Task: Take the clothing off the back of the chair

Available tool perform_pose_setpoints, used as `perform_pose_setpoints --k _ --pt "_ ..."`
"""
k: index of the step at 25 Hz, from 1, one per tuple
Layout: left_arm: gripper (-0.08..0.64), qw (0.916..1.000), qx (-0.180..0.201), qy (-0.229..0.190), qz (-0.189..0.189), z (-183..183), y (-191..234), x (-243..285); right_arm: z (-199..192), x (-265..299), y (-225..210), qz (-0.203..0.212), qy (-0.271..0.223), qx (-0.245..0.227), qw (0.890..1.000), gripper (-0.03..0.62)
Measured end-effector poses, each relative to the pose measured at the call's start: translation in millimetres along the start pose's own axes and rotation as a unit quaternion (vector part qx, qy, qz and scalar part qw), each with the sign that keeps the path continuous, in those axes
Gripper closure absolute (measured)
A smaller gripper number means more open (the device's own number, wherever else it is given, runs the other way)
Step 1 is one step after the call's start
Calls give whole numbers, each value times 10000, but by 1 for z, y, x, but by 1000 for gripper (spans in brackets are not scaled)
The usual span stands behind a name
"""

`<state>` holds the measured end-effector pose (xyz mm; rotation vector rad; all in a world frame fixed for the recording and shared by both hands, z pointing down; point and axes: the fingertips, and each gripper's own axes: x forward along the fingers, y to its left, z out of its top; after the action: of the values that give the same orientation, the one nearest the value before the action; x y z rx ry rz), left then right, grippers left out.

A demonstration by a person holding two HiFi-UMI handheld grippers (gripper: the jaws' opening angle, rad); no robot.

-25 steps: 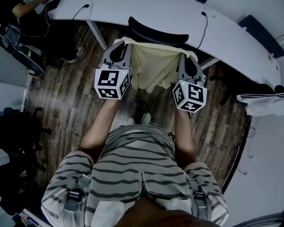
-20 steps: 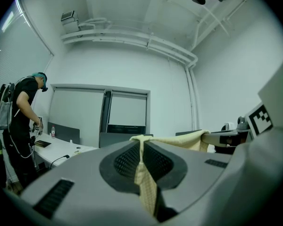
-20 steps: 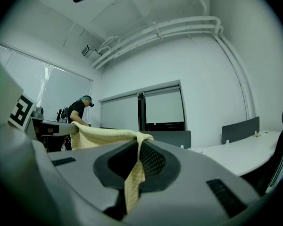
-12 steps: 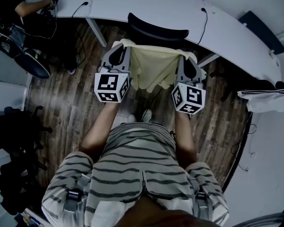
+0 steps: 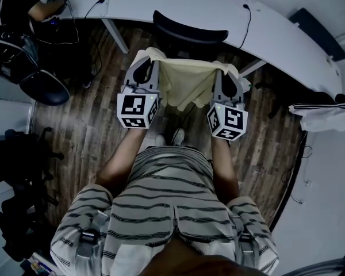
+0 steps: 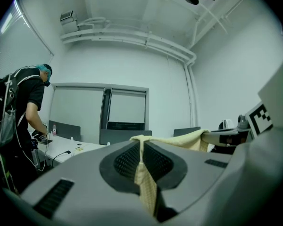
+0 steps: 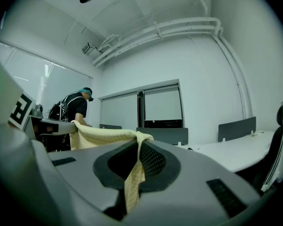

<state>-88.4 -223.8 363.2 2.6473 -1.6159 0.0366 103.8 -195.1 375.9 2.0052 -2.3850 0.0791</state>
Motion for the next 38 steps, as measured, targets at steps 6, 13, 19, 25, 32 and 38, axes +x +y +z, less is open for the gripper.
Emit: perform_pose_setpoints --k 6,13,19,25,32,38 --pt "528 10000 31 41 40 -10 -4 -9 -11 -9 2 39 37 -20 10000 568" --pt "528 10000 1 26 85 -18 -6 -15 -19 -12 5 67 59 -20 10000 569" --pt "528 9999 7 27 120 -23 -10 -22 -25 -20 6 95 85 -26 9999 568" --pt "528 9998 46 91 158 -32 -15 -28 -36 -27 7 109 137 -65 9998 568" --pt "528 9997 36 178 177 -43 -18 -34 -47 -32 10 109 225 -57 9997 568" --pt "528 9996 20 214 181 -50 -19 -35 -53 -34 8 61 281 -42 9996 568"
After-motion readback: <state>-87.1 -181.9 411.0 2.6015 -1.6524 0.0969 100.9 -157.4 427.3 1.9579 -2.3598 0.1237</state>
